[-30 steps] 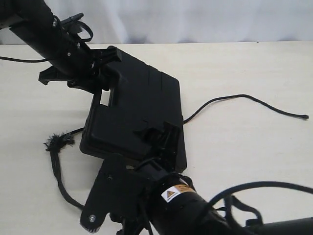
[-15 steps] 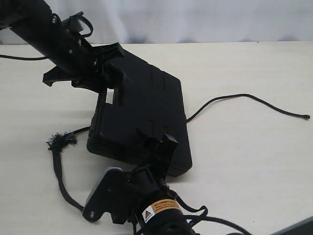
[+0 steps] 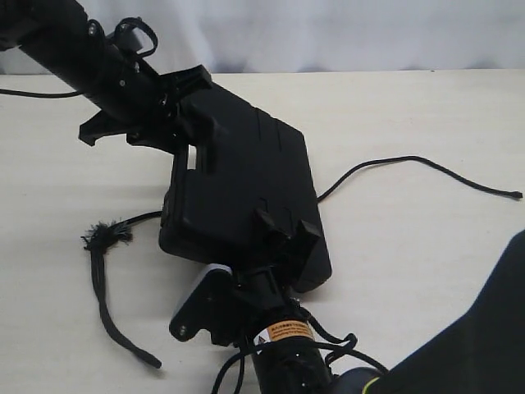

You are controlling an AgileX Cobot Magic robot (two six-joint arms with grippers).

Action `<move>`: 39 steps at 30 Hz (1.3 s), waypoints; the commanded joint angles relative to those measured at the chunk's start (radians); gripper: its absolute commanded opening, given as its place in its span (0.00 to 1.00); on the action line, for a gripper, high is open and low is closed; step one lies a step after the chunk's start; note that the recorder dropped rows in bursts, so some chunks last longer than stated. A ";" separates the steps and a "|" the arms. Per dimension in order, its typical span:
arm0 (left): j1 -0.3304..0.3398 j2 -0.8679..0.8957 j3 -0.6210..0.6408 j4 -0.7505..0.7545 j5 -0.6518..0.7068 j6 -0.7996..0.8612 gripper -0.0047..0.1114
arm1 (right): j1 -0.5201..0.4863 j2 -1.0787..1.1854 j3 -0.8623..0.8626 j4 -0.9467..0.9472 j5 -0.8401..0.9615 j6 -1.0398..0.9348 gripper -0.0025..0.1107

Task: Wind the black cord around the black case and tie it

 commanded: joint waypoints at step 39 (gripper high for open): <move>-0.022 -0.129 0.121 0.494 0.317 1.218 0.38 | -0.155 -0.213 0.099 -0.083 0.090 0.283 0.06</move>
